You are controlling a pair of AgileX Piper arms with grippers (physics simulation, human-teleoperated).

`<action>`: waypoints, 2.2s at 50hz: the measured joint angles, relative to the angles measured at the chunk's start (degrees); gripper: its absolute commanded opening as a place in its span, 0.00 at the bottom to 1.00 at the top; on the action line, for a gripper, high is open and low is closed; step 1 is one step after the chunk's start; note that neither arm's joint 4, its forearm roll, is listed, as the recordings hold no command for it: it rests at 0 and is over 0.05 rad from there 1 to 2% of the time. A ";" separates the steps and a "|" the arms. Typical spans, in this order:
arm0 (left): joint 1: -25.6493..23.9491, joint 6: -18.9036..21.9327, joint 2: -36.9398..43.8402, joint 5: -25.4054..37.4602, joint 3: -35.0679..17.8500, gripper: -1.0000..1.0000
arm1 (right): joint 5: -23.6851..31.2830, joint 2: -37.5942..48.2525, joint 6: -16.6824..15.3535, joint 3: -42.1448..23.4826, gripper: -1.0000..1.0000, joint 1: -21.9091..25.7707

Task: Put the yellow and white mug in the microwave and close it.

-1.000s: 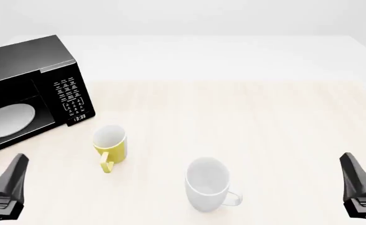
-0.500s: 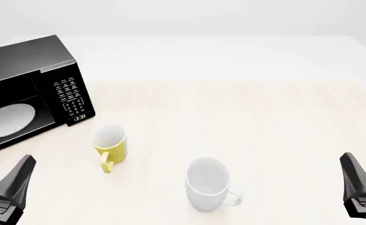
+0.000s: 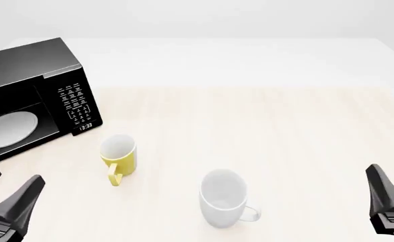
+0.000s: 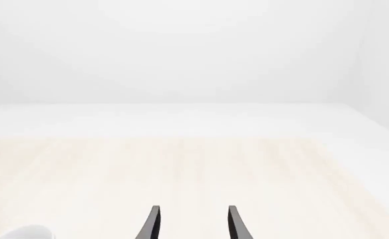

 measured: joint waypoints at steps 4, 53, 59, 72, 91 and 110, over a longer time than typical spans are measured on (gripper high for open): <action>-0.52 -0.88 0.71 0.75 0.14 1.00 | 0.00 0.00 0.00 0.00 1.00 0.00; -5.05 -6.98 28.28 -19.38 2.57 1.00 | 0.00 0.00 0.00 0.00 1.00 0.00; -5.01 -7.19 32.87 -23.54 3.11 1.00 | 0.00 0.00 0.00 0.00 1.00 0.00; -4.89 -7.25 42.05 -31.74 3.56 1.00 | 0.00 0.00 0.00 0.00 1.00 0.00; -4.53 -7.69 55.44 -42.67 3.28 1.00 | 0.00 0.00 0.00 0.00 1.00 0.00; -4.62 -8.45 65.90 -50.04 2.90 1.00 | 0.00 0.00 0.00 0.00 1.00 0.00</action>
